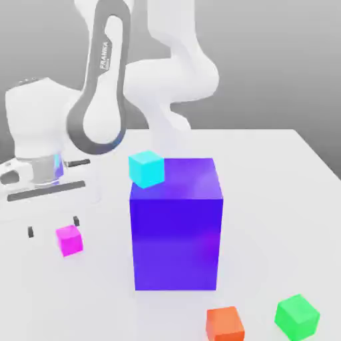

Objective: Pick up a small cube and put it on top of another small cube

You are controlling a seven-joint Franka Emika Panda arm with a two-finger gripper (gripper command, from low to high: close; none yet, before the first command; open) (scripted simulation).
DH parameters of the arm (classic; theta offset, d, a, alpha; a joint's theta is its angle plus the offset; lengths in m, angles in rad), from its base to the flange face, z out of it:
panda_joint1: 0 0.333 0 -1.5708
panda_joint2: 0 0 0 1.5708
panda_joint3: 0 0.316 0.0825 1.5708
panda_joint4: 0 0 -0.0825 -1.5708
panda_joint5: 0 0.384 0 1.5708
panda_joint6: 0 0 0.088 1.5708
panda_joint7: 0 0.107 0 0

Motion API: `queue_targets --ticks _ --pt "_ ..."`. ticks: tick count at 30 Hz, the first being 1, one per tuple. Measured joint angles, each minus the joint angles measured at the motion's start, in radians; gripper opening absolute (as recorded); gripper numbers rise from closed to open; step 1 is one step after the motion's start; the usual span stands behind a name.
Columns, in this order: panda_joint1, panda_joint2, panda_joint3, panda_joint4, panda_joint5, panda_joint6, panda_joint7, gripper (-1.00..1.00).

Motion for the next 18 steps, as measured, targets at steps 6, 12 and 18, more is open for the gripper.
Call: queue_targets --ticks 6,12,18 --pt "0.017 0.031 -0.067 -0.05 -0.087 0.043 -0.006 0.0" --pt "-0.117 0.142 0.083 -0.085 0.014 0.125 -0.168 0.0" --pt "-0.289 0.212 0.299 -0.052 0.213 0.154 -0.32 0.0"
